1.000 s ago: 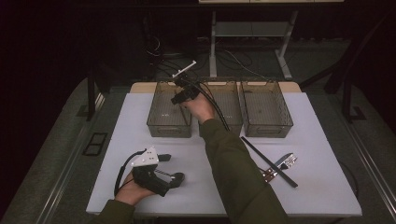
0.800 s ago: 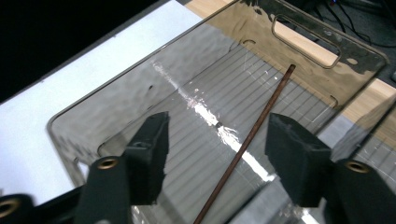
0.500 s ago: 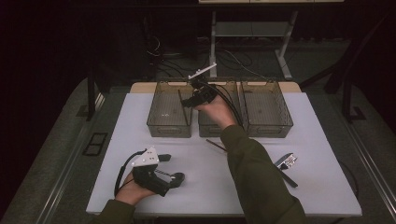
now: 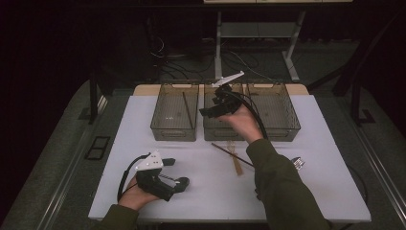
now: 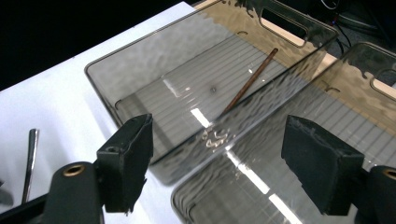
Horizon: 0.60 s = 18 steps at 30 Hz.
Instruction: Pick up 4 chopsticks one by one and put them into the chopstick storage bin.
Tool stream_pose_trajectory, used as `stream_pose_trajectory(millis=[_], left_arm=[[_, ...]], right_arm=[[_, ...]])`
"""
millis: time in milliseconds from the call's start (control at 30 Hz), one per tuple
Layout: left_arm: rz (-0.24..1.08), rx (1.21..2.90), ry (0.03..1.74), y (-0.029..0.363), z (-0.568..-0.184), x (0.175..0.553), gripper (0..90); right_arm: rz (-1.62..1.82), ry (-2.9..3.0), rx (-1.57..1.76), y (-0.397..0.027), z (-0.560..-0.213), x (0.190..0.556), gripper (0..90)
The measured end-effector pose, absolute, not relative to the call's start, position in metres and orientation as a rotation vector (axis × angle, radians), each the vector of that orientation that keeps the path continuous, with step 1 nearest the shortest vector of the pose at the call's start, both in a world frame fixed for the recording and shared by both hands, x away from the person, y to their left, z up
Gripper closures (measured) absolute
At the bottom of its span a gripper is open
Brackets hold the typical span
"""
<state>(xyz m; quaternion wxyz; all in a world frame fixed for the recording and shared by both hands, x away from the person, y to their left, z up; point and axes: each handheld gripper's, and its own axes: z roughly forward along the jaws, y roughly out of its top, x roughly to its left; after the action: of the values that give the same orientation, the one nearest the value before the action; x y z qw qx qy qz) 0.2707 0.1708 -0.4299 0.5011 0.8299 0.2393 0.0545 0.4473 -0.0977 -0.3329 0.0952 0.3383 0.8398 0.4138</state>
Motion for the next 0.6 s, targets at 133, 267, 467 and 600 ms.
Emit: stream_pose_trajectory(millis=[133,267,467,600], left_arm=[[0.128,1.999,0.587,0.170,-0.430,0.270,0.0],[0.131,2.010,0.581,0.171,-0.430,0.271,0.0],[0.131,2.012,0.583,0.171,-0.431,0.271,0.0],[0.130,2.011,0.584,0.172,-0.431,0.272,0.0]], right_arm=[[1.228,2.481,1.003,-0.107,-0.334,0.441,22.5],[1.223,2.477,1.000,-0.119,-0.335,0.433,21.0],[1.235,2.475,0.981,-0.134,-0.335,0.421,20.3],[1.244,2.471,0.964,-0.142,-0.335,0.411,19.4]])
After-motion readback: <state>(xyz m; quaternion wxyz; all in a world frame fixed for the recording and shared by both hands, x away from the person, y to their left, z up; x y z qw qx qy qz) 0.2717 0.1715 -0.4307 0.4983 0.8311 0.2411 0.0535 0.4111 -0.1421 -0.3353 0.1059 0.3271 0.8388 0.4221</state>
